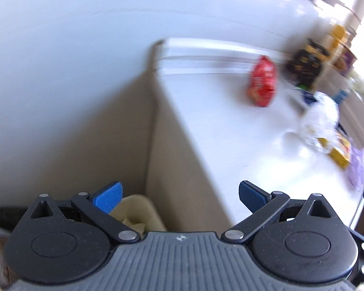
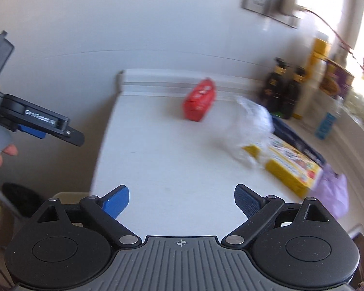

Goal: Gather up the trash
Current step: 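Move both open tools back over the counter toward the bag and glove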

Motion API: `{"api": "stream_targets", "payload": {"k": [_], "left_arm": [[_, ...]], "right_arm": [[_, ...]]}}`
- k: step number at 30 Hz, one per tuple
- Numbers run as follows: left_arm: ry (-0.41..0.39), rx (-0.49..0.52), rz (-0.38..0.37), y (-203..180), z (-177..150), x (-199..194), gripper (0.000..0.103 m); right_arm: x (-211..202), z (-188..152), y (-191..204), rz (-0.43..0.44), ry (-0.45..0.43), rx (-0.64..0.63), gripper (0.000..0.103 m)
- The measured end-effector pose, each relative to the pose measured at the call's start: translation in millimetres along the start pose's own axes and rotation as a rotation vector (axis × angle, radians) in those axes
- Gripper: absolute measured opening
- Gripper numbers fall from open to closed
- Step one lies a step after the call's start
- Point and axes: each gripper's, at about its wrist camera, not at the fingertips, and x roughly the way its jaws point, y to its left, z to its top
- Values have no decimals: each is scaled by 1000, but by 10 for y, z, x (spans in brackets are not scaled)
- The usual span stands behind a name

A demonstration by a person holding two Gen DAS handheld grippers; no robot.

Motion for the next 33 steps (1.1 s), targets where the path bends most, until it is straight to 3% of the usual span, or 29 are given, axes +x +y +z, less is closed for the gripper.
{"api": "stream_targets", "payload": {"k": [12, 17, 28, 31, 33], "left_arm": [[-40, 206, -167, -1118, 279, 213, 102], [-54, 243, -220, -1477, 365, 388, 102], [-99, 222, -284, -1953, 479, 727, 102], [-111, 196, -298, -1999, 511, 799, 98], [-117, 184, -299, -2021, 531, 848, 90]], "right_arm": [[99, -229, -1032, -165, 0, 100, 96], [194, -286, -1423, -210, 2, 132, 96], [454, -362, -2031, -233, 18, 226, 96], [548, -379, -2130, -216, 23, 249, 96], [619, -396, -2177, -213, 27, 253, 96]]}}
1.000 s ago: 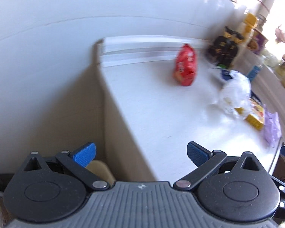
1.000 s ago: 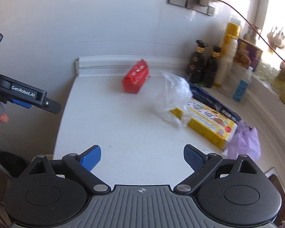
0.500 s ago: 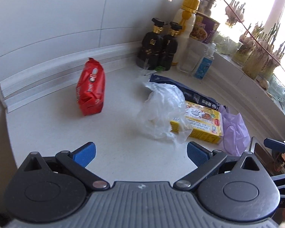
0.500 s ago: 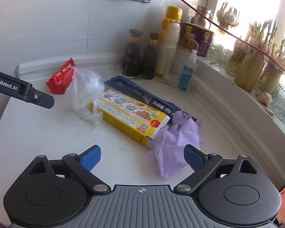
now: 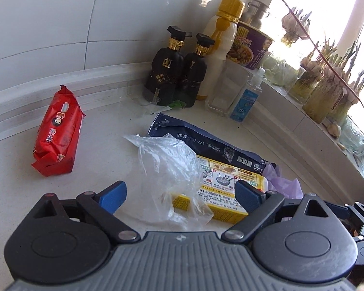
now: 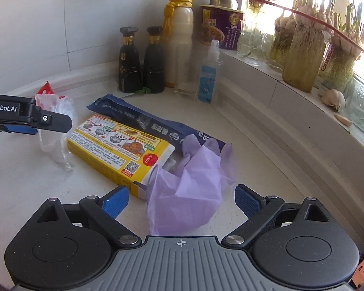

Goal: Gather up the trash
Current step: 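Move both open tools back over the counter toward the bag and glove, then close the left tool on the clear plastic bag while the right tool grasps the purple glove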

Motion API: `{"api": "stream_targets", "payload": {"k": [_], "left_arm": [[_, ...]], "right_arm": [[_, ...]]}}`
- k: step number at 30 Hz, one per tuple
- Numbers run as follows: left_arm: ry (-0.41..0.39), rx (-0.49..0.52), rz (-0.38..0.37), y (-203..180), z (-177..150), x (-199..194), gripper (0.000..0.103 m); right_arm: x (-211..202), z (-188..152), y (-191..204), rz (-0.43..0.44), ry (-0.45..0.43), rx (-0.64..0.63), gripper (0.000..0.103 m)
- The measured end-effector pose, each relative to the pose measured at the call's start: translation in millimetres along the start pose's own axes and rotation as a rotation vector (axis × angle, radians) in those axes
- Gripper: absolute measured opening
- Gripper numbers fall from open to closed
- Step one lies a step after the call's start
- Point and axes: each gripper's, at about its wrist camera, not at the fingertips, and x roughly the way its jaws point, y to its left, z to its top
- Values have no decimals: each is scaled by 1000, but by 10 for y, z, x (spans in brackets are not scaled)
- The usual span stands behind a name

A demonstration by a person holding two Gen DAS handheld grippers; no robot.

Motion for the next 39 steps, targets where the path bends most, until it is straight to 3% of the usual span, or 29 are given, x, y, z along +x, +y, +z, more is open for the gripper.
{"api": "stream_targets", "payload": {"k": [4, 9, 18, 27, 32, 35, 39], "left_arm": [[-8, -20, 7, 19, 25, 68, 78], [-14, -54, 28, 73, 45, 91, 55], [-2, -81, 54, 142, 64, 83, 33], [-10, -97, 62, 186, 84, -7, 18], [0, -111, 59, 231, 80, -66, 11], [2, -119, 55, 259, 84, -118, 11], [-15, -113, 47, 266, 97, -236, 11]], "right_arm": [[109, -10, -46, 17, 12, 22, 96], [176, -8, -144, 71, 23, 105, 96], [224, -34, -341, 133, 34, 279, 89], [186, -22, -317, 130, 43, 289, 57], [164, 13, -276, 112, 41, 263, 23], [153, 30, -274, 92, 34, 267, 14], [66, 63, -264, 66, 10, 269, 10]]}}
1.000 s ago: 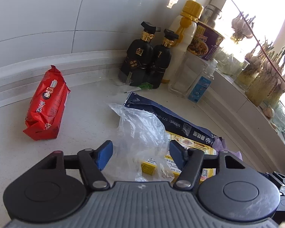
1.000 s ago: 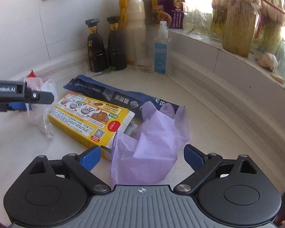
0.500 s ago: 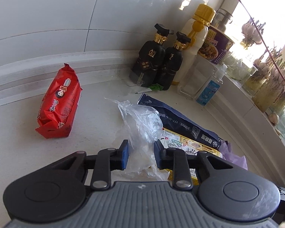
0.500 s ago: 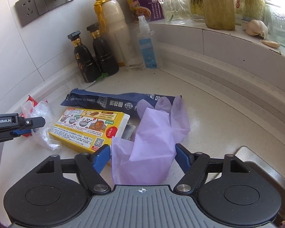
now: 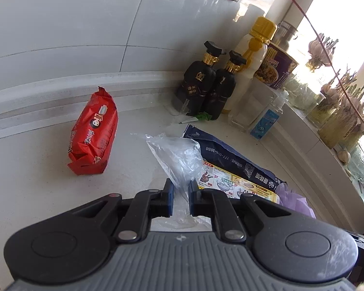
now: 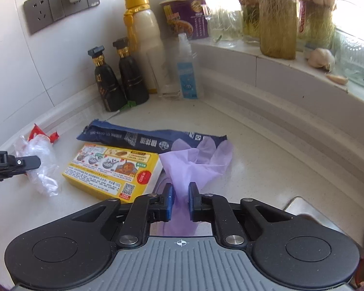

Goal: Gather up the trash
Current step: 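Close the left tool on the clear plastic bag while the right tool grasps the purple glove, then lift and carry the plastic bag and purple glove over the trash bin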

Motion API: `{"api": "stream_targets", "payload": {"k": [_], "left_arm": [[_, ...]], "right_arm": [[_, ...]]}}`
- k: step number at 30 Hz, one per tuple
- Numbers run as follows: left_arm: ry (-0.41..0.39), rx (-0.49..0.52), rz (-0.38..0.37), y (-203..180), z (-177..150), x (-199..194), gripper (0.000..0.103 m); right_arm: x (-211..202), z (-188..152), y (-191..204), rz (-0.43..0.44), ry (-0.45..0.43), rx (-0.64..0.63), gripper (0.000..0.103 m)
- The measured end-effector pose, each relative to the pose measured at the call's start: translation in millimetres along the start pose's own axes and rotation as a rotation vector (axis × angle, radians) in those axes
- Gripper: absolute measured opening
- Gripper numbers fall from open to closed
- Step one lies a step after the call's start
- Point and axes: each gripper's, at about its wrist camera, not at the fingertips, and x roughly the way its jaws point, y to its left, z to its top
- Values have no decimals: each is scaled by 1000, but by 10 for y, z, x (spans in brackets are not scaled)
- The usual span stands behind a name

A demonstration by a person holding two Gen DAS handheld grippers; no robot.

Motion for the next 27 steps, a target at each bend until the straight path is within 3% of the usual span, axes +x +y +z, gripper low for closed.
{"api": "stream_targets", "payload": {"k": [13, 27], "left_arm": [[-15, -33, -29, 134, -65, -299, 10], [-34, -97, -73, 382, -270, -644, 10]], "right_arm": [[-358, 115, 208, -18, -76, -36, 6], [-668, 96, 693, -10, -86, -118, 6]]}}
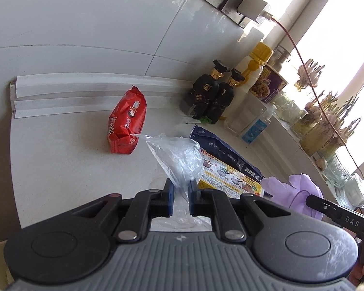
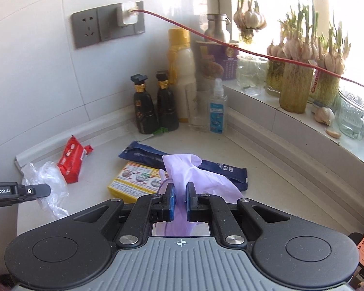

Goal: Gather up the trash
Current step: 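Lift and carry the plastic bag and purple glove over the trash bin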

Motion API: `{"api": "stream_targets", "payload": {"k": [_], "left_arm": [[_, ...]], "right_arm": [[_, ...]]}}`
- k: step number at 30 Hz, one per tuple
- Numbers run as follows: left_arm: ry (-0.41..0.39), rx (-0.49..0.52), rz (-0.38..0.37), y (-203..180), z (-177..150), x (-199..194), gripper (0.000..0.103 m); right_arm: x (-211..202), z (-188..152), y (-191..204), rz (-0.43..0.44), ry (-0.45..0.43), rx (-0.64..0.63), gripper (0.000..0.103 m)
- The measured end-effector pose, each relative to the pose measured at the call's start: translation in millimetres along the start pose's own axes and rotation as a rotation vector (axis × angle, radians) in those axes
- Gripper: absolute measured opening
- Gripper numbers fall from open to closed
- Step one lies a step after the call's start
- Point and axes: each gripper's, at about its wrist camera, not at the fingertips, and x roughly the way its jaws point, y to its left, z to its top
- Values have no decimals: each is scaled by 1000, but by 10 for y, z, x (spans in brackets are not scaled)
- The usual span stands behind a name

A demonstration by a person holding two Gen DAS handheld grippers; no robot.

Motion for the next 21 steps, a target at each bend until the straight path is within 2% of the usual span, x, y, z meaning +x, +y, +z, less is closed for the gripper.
{"api": "stream_targets", "payload": {"k": [14, 17, 21], "left_arm": [[-20, -53, -3, 353, -145, -428, 10], [-3, -67, 5, 426, -214, -515, 10], [1, -65, 2, 512, -354, -666, 10]], "right_arm": [[-223, -2, 687, 62, 2, -95, 6], [-255, -33, 868, 99, 2, -106, 7], [-258, -76, 1157, 190, 31, -111, 7]]}}
